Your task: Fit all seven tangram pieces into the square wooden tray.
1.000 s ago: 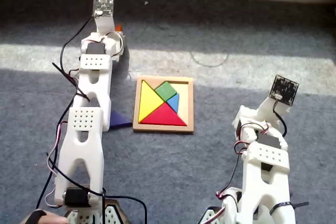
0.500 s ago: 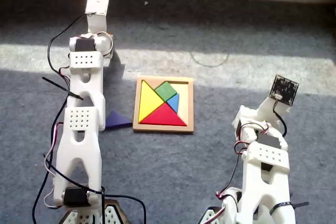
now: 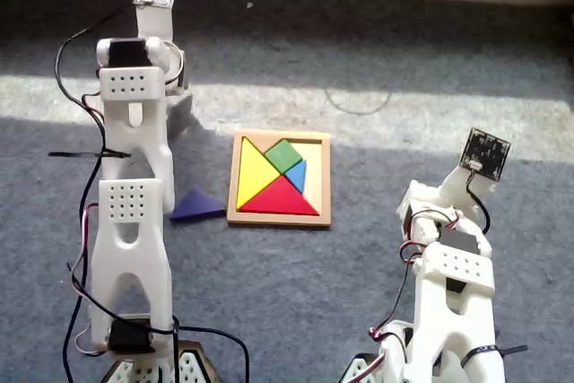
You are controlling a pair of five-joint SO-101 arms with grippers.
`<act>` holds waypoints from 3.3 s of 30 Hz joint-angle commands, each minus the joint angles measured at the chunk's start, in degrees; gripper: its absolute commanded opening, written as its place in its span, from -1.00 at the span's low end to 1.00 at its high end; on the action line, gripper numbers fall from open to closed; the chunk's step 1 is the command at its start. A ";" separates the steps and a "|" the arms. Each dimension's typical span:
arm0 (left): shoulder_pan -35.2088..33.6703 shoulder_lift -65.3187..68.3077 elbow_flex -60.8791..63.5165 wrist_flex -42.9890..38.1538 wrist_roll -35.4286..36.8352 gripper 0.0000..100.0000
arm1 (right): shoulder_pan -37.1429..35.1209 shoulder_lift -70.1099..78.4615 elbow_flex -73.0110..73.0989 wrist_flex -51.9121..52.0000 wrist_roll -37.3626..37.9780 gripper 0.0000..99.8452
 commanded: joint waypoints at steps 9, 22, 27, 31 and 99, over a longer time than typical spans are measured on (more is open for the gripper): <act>3.65 -14.29 1.80 6.59 1.76 -0.99 | -0.22 -1.71 -0.13 -1.27 0.53 -0.98; 14.99 -47.43 43.56 6.33 2.02 -0.99 | -0.04 -1.71 -0.13 -1.27 0.53 -0.98; 21.41 -57.63 56.22 6.24 2.02 -0.99 | 0.04 -1.71 -0.13 -1.27 0.53 -0.98; 25.01 -64.13 65.01 5.89 2.02 -0.99 | 0.04 -1.71 -0.13 -1.27 0.53 -0.98; 37.05 -79.60 130.42 -54.59 11.08 -0.60 | 1.80 -1.71 -0.66 -1.27 0.53 -0.98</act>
